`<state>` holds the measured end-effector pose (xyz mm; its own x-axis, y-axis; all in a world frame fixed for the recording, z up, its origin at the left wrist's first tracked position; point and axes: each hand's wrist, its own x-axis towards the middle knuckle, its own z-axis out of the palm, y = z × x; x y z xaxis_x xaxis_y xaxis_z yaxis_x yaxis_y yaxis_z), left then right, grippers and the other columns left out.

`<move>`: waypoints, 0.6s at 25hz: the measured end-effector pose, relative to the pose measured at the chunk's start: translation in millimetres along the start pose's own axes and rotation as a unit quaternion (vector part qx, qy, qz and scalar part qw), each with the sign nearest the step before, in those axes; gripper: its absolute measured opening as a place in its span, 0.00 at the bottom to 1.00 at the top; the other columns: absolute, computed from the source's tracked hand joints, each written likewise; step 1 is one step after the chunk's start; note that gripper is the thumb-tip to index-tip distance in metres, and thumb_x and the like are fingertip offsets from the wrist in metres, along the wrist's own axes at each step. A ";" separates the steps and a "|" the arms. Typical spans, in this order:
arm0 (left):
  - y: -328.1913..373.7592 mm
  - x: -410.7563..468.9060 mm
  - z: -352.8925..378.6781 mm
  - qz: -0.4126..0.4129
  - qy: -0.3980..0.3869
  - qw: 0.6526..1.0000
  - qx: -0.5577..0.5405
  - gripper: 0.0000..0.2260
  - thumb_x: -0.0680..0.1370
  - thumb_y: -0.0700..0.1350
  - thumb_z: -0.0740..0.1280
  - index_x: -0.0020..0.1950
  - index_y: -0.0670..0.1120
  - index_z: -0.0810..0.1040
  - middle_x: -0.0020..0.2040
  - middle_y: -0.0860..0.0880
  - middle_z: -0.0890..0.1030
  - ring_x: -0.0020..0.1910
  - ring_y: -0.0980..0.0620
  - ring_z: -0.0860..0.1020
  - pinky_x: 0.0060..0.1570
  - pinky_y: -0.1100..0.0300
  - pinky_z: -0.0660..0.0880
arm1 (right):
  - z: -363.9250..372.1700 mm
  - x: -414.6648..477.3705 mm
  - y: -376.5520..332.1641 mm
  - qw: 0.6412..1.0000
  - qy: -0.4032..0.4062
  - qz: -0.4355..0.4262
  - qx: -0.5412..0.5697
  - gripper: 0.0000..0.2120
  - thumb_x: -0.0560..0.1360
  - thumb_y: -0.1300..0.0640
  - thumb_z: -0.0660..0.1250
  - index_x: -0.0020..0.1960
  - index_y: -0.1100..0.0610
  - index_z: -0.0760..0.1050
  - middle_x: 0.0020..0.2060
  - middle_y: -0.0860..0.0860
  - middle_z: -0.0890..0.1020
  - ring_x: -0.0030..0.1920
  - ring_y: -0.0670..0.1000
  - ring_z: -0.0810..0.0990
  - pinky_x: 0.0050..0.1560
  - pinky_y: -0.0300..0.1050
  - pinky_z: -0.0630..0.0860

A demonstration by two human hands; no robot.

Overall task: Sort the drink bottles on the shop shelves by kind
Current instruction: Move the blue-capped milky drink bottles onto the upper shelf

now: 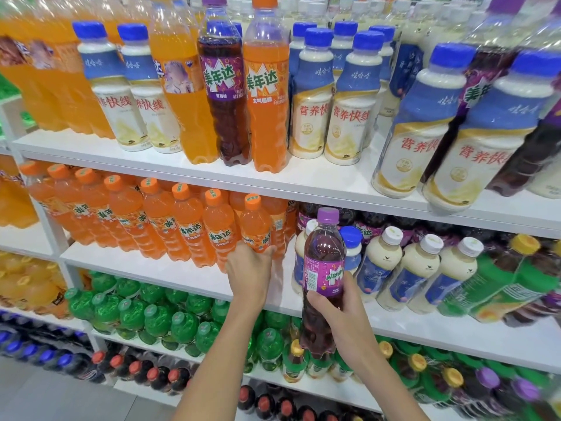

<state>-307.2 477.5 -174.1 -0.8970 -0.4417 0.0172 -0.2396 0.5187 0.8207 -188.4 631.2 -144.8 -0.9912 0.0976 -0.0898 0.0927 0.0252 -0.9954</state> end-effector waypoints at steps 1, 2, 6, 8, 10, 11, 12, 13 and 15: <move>4.6 0.7 -1.0 -0.009 -0.003 1.000 0.000 0.22 0.72 0.54 0.80 0.32 0.41 0.73 0.28 0.46 0.76 0.26 0.47 0.73 0.27 0.59 0.62 | -0.7 -0.9 0.7 1.000 -0.003 0.001 -0.001 0.20 0.78 0.60 0.71 0.66 0.46 0.71 0.48 0.33 0.82 0.51 0.36 0.81 0.50 0.37 0.77; 7.9 1.5 -1.9 -0.015 -0.008 1.000 -0.001 0.24 0.73 0.51 0.80 0.28 0.42 0.69 0.25 0.47 0.72 0.24 0.50 0.68 0.26 0.59 0.59 | -1.3 -1.3 1.6 1.000 -0.005 0.000 -0.002 0.20 0.78 0.60 0.71 0.66 0.45 0.71 0.48 0.33 0.82 0.51 0.37 0.81 0.51 0.38 0.76; 9.3 5.4 -4.9 -0.020 -0.035 0.999 0.016 0.20 0.73 0.46 0.79 0.28 0.43 0.72 0.27 0.47 0.75 0.28 0.44 0.75 0.30 0.59 0.66 | -5.0 -3.9 3.7 1.000 -0.015 -0.001 0.001 0.19 0.78 0.60 0.72 0.64 0.44 0.72 0.49 0.35 0.82 0.51 0.38 0.81 0.54 0.42 0.77; 7.8 6.9 -8.8 -0.018 -0.039 0.999 0.028 0.15 0.72 0.45 0.77 0.32 0.41 0.76 0.31 0.46 0.79 0.34 0.41 0.79 0.35 0.57 0.70 | -7.4 -4.7 4.8 1.000 -0.020 0.000 0.004 0.19 0.78 0.59 0.72 0.63 0.44 0.72 0.50 0.37 0.83 0.52 0.40 0.82 0.56 0.45 0.78; 6.7 6.4 -11.8 -0.009 -0.030 0.999 0.041 0.12 0.72 0.44 0.75 0.34 0.39 0.78 0.31 0.45 0.78 0.31 0.45 0.76 0.35 0.57 0.69 | -10.2 -4.5 6.3 1.000 -0.022 0.005 0.007 0.17 0.77 0.58 0.73 0.62 0.43 0.73 0.50 0.39 0.84 0.52 0.43 0.83 0.57 0.50 0.79; 7.3 5.5 -12.7 -0.003 -0.023 0.999 0.042 0.11 0.73 0.43 0.75 0.35 0.39 0.79 0.31 0.46 0.77 0.29 0.49 0.73 0.35 0.57 0.68 | -11.2 -4.3 6.9 1.000 -0.023 0.005 0.008 0.17 0.77 0.56 0.74 0.61 0.42 0.74 0.51 0.40 0.84 0.53 0.44 0.83 0.58 0.51 0.79; 8.1 4.7 -12.8 0.005 -0.017 0.999 0.041 0.11 0.73 0.43 0.75 0.35 0.39 0.78 0.30 0.47 0.76 0.28 0.53 0.70 0.35 0.58 0.67 | -12.3 -3.6 7.5 1.000 -0.023 0.004 0.007 0.17 0.77 0.54 0.74 0.61 0.40 0.74 0.52 0.41 0.84 0.54 0.45 0.83 0.59 0.53 0.80; 8.7 3.4 -13.0 0.009 -0.014 0.999 0.038 0.11 0.73 0.43 0.75 0.35 0.40 0.78 0.29 0.48 0.75 0.28 0.54 0.69 0.35 0.58 0.66 | -13.4 -3.4 7.8 1.000 -0.024 0.003 0.006 0.18 0.76 0.53 0.74 0.61 0.39 0.74 0.52 0.42 0.84 0.54 0.45 0.83 0.60 0.53 0.80; 8.1 2.6 -12.2 0.010 -0.013 0.999 0.037 0.14 0.74 0.45 0.77 0.33 0.42 0.77 0.29 0.48 0.76 0.28 0.50 0.72 0.36 0.58 0.67 | -14.9 -3.2 8.6 1.000 -0.027 0.000 0.005 0.18 0.76 0.54 0.74 0.62 0.40 0.74 0.52 0.42 0.84 0.54 0.45 0.83 0.60 0.54 0.80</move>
<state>-307.0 471.6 -160.5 -0.9112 -0.4117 0.0167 -0.2477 0.5796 0.7763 -183.0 645.9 -152.6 -0.9949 0.0443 -0.0907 0.0914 0.0145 -0.9957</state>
